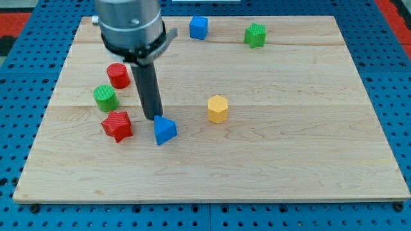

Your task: Move the yellow hexagon toward the bottom center

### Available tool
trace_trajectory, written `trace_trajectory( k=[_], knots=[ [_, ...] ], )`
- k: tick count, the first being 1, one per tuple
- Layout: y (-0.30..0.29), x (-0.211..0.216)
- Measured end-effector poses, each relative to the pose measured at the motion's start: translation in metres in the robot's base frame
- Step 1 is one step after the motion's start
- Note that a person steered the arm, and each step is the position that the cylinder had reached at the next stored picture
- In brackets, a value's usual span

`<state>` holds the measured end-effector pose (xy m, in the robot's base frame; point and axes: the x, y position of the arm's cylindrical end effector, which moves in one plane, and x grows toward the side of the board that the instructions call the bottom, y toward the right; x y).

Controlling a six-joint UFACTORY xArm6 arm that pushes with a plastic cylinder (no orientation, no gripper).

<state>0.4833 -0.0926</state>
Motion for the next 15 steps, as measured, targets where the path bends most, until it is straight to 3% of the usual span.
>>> trace_trajectory(
  k=[1, 2, 4, 6, 7, 8, 9, 11, 12, 13, 14, 15],
  knots=[
    [0.033, 0.024],
    [0.023, -0.01],
    [0.06, -0.027],
    [0.171, -0.02],
    [0.179, -0.046],
    [0.218, -0.027],
    [0.186, 0.008],
    [0.28, -0.018],
    [0.314, 0.033],
    [0.267, 0.041],
    [0.304, 0.022],
    [0.266, 0.014]
  ],
)
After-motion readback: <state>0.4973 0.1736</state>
